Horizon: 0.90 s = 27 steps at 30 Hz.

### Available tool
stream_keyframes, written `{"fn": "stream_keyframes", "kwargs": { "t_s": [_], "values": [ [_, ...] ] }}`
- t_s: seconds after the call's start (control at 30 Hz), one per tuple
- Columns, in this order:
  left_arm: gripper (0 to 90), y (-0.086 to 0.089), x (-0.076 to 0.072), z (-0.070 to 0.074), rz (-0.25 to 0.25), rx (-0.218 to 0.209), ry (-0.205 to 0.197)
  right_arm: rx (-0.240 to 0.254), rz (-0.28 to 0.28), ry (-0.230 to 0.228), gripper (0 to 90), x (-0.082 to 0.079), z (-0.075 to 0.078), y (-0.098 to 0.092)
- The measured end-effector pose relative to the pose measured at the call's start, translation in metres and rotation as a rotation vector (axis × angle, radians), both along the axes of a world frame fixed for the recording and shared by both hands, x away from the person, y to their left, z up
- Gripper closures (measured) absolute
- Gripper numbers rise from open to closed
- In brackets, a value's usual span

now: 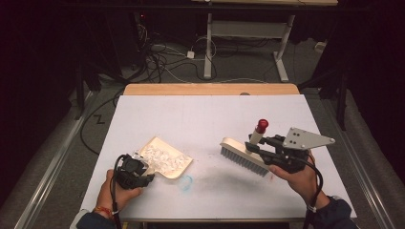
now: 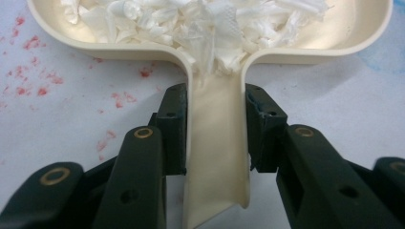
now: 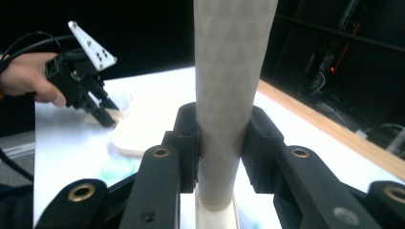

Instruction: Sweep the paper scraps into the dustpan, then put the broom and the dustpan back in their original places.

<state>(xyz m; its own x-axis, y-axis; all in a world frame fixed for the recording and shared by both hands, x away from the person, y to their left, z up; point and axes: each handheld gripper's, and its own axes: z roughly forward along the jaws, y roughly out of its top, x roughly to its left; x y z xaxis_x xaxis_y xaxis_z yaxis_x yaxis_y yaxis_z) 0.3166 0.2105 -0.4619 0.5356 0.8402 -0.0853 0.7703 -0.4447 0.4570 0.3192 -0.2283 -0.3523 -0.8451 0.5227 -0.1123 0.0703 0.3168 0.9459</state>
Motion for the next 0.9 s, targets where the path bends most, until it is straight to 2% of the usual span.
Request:
{"fn": "stream_keyframes", "kwargs": {
  "t_s": [0.27,0.5,0.6,0.7,0.73,0.8,0.9],
  "values": [
    [62.6,-0.001,0.003,0.0,0.021,-0.002,-0.009,-0.017,-0.033,0.039,70.9,-0.014,-0.004,-0.035],
    [62.6,-0.003,0.006,-0.001,0.053,0.004,-0.024,-0.041,-0.009,0.073,70.9,-0.022,-0.005,-0.061],
    [62.6,-0.004,0.007,-0.001,0.064,0.005,-0.027,-0.066,-0.01,0.108,70.9,-0.021,-0.007,-0.068],
    [62.7,-0.006,0.009,0.0,0.091,0.003,-0.038,-0.099,0.037,0.144,70.9,-0.02,-0.007,-0.073],
    [62.7,-0.006,0.009,0.001,0.1,-0.004,-0.044,-0.103,0.051,0.15,70.9,-0.02,-0.007,-0.075],
    [62.7,-0.005,0.012,0.003,0.123,-0.023,-0.051,-0.115,0.075,0.189,70.9,-0.016,-0.007,-0.077],
    [62.7,-0.006,0.016,0.004,0.156,-0.032,-0.064,-0.128,0.095,0.228,70.9,-0.009,-0.011,-0.079]
  ]
}}
